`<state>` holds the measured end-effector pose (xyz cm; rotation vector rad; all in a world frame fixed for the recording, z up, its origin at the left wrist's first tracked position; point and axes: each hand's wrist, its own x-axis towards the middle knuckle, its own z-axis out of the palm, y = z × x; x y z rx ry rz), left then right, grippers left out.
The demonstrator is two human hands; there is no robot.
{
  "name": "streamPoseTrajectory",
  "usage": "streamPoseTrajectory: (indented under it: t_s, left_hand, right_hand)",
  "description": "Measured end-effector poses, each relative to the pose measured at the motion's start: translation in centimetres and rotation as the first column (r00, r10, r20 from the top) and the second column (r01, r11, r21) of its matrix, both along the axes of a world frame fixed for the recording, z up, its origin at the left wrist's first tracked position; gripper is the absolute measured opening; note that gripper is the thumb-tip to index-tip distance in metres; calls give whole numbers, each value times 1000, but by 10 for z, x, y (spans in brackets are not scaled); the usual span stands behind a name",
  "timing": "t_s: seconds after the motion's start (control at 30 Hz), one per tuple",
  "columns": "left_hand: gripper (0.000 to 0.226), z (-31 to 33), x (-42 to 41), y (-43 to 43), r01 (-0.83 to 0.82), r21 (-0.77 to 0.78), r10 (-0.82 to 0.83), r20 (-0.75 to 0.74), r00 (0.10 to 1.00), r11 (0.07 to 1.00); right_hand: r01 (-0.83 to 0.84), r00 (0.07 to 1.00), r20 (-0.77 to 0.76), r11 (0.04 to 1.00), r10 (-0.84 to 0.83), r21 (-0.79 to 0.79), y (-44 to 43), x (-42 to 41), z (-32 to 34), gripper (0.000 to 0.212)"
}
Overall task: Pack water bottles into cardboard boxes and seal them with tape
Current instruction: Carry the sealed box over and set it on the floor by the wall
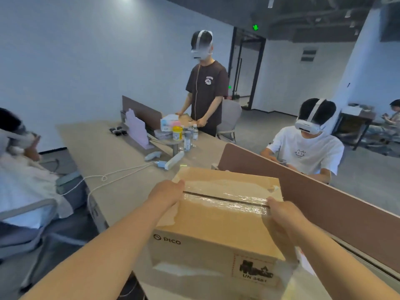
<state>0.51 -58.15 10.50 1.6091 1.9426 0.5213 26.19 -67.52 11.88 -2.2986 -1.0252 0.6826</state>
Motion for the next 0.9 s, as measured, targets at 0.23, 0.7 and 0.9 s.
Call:
streamPoseTrajectory:
  t_s: [0.23,0.7,0.9]
  left_hand:
    - [61,6,-93,-161,-305,58,305,18,952,950]
    - [52,-28,-263,-635,-950,-60,951,0,308,307]
    - [50,-24,-317,-842,-994,-79,988,125,-90,-80]
  right_hand:
    - [-370,928,-37,928,371,36,-76,-79,-4,55]
    - [-955,286,-184,295,941,27,-342,-337,-36,38]
    - [-997,-54,-244,-38,968,71,-485,-474,-43,28]
